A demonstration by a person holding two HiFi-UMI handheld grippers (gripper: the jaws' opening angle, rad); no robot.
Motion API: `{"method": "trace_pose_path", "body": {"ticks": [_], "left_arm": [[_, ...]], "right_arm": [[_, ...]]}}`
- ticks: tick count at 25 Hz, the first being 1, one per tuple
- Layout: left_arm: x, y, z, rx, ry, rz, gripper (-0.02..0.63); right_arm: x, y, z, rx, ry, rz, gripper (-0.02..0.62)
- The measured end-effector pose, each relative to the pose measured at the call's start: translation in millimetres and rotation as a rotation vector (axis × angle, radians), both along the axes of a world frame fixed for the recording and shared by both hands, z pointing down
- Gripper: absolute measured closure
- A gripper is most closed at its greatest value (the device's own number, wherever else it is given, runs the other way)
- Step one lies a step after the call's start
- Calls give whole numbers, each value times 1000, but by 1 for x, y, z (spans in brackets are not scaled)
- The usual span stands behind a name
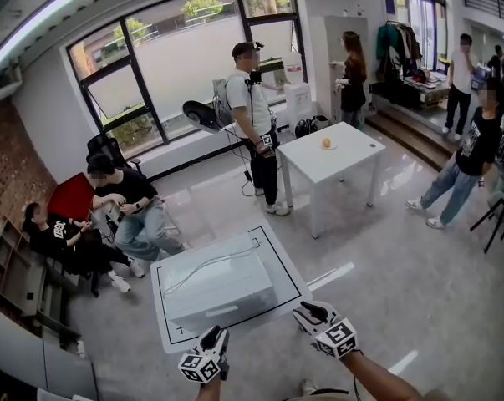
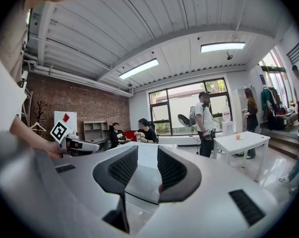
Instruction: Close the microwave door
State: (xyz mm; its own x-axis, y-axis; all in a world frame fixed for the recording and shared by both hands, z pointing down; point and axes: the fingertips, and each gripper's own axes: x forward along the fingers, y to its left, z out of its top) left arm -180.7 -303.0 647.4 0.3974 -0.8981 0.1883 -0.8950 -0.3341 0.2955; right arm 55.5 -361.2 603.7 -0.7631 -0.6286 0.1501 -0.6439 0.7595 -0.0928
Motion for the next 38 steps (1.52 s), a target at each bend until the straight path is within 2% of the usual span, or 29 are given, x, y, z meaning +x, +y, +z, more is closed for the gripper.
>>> {"method": "trace_pose_path", "body": {"ticks": [8,18,26,35,38], "left_arm": [[-47,47,-41,73,3,-6,500],[-107,93,-26,51,15,-38,500],[-123,112,0,5,13,-46,500],[-134,109,6,-8,6,-45,500],[-132,107,8,-9,7,-44,500]], "right_arm": [[-31,25,-27,49,-7,45,468],[-63,61,-10,34,41,62,468],[-62,66,17,6,70,107,468],[-61,59,27,-2,110,141,468],[-57,56,28,24,170,174,523]]}}
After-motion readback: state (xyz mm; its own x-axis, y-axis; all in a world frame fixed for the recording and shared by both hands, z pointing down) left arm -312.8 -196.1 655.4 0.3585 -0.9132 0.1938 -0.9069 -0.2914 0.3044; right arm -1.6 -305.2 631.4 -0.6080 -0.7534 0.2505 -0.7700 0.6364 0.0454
